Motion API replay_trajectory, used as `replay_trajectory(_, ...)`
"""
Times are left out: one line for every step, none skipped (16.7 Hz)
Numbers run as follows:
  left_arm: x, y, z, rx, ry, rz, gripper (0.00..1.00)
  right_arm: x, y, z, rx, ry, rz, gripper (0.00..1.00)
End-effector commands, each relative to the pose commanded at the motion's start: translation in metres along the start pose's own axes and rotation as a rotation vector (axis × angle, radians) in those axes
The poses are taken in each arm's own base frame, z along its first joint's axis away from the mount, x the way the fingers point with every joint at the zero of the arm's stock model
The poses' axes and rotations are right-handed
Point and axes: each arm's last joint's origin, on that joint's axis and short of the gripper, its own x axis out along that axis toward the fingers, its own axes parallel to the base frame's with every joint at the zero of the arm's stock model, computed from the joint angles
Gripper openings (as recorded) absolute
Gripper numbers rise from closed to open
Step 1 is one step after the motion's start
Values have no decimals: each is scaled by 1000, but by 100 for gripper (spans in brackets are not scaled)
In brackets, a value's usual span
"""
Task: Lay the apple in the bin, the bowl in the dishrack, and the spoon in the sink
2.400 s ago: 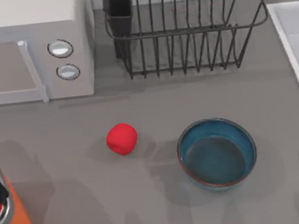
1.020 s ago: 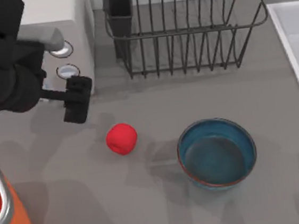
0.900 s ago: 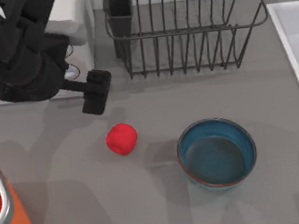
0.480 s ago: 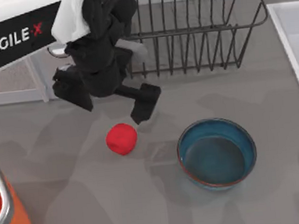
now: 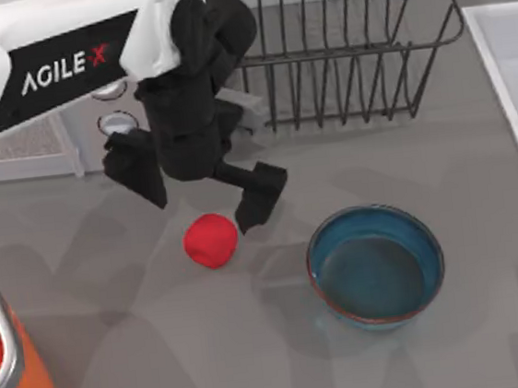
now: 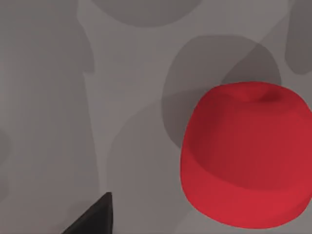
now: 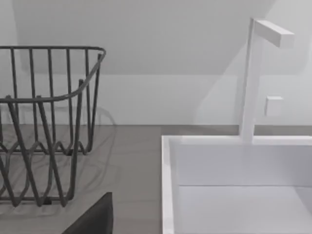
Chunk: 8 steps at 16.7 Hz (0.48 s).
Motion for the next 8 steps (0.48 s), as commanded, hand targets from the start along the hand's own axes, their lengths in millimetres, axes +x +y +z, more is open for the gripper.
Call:
replay_trajectory(1, 0, 0, 2, 0, 1, 100, 0, 0, 0, 0, 0, 0, 100)
replay_trajectory(5, -1, 0, 5, 2, 2, 100, 0, 0, 0, 0, 0, 0, 100)
replay_trajectory(12, -1, 1, 5, 2, 2, 100, 0, 0, 0, 0, 0, 0, 100)
replay_trajectory(20, -1, 1, 5, 0, 1, 100, 0, 0, 0, 0, 0, 0, 100)
replay_trajectory(30, -1, 2, 5, 0, 1, 100, 0, 0, 0, 0, 0, 0, 100)
replay_trajectory(40, -1, 2, 5, 1, 1, 100, 0, 0, 0, 0, 0, 0, 100)
replay_trajectory(50, -2, 2, 5, -1, 1, 100, 0, 0, 0, 0, 0, 0, 100)
replay_trajectory(59, -2, 1, 5, -3, 1, 100, 0, 0, 0, 0, 0, 0, 100)
